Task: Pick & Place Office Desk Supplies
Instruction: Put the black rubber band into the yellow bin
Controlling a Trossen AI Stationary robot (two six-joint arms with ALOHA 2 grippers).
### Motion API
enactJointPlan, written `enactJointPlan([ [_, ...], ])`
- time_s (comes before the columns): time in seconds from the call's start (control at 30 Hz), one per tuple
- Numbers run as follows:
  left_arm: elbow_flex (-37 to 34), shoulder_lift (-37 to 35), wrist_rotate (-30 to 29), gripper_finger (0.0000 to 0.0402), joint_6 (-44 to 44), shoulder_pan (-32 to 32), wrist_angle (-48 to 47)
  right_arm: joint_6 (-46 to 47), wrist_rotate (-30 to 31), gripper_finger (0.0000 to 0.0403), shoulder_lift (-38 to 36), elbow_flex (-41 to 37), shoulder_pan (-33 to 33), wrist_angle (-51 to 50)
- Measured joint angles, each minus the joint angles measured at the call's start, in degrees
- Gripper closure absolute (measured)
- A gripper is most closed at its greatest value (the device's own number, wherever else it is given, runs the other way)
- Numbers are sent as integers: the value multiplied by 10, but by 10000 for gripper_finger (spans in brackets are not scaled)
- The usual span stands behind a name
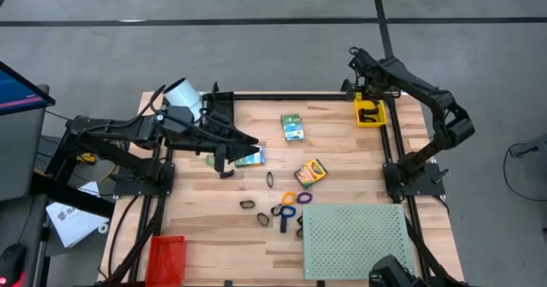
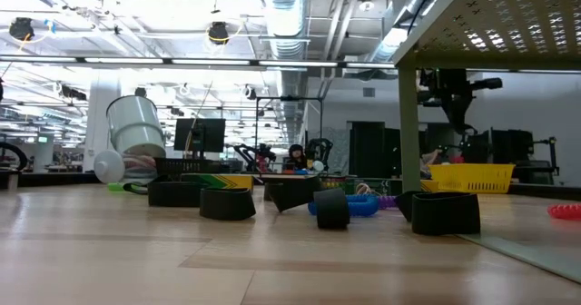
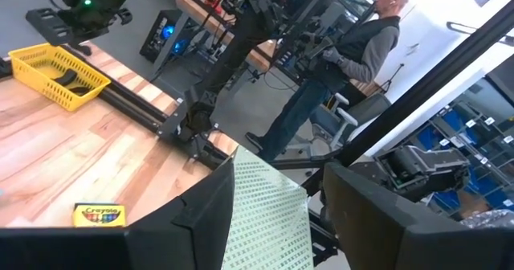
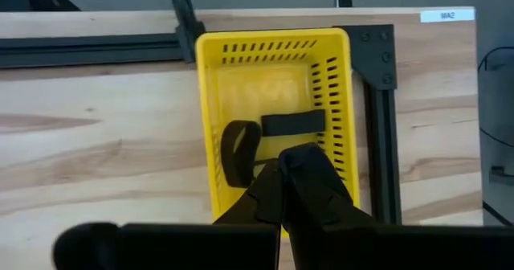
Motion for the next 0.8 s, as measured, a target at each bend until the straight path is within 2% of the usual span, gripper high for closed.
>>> enactJointPlan([
  [0.27, 0, 0, 0, 215, -1, 0, 4, 10, 0, 393, 0, 0, 0, 0],
  [0.47, 0, 0, 0, 214, -5, 0, 4, 42, -3, 362, 0, 1, 2, -9],
  [0.8, 0, 0, 0, 215, -5, 0, 4, 45, -14, 309, 0, 5, 2, -17],
])
